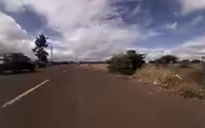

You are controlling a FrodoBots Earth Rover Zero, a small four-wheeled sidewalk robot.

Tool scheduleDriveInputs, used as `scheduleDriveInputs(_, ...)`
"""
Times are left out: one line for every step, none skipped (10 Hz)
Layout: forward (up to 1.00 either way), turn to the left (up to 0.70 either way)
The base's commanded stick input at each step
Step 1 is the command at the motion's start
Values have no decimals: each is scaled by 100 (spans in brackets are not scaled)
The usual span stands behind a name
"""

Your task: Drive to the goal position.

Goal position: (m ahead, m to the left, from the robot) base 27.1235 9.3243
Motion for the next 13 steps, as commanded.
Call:
scheduleDriveInputs(70,0)
scheduleDriveInputs(70,0)
scheduleDriveInputs(70,0)
scheduleDriveInputs(70,0)
scheduleDriveInputs(70,0)
scheduleDriveInputs(70,0)
scheduleDriveInputs(70,0)
scheduleDriveInputs(70,0)
scheduleDriveInputs(70,0)
scheduleDriveInputs(70,0)
scheduleDriveInputs(70,0)
scheduleDriveInputs(70,0)
scheduleDriveInputs(70,0)
